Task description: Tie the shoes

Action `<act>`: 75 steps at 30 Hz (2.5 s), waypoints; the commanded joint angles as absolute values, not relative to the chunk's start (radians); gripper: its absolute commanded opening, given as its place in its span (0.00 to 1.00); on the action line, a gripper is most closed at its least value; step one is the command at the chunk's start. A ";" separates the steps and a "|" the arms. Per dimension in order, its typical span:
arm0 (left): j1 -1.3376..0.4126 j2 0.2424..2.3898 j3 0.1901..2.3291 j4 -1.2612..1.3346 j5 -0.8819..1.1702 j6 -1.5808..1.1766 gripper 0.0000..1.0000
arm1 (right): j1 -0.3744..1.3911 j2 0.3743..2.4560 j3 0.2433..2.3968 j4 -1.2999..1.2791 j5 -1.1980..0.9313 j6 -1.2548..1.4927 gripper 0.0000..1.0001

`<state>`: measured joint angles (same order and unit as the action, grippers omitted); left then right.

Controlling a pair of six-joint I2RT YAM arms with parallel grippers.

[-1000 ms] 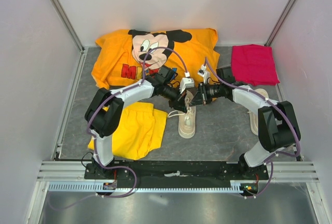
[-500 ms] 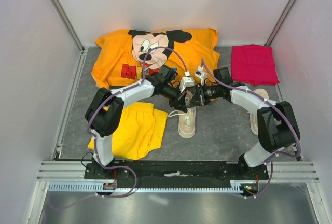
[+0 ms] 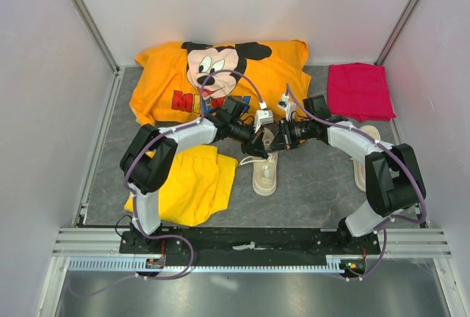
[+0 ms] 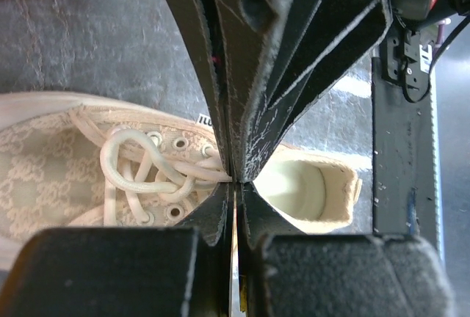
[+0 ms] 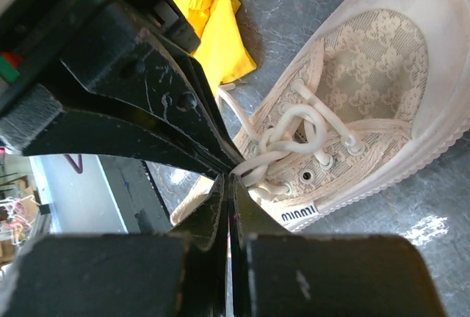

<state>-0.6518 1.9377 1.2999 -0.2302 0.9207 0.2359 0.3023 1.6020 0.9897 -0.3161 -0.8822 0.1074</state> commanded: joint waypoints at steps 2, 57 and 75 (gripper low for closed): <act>-0.663 1.899 1.203 0.090 0.962 0.193 0.03 | 0.295 1.586 1.008 -0.314 -0.899 0.097 0.00; -0.649 1.930 0.942 0.718 0.930 -0.210 0.04 | 0.285 1.611 1.006 -0.236 -0.911 0.186 0.00; -0.663 1.927 0.928 0.765 1.048 -0.179 0.03 | 0.273 1.586 1.017 -0.340 -0.930 0.109 0.16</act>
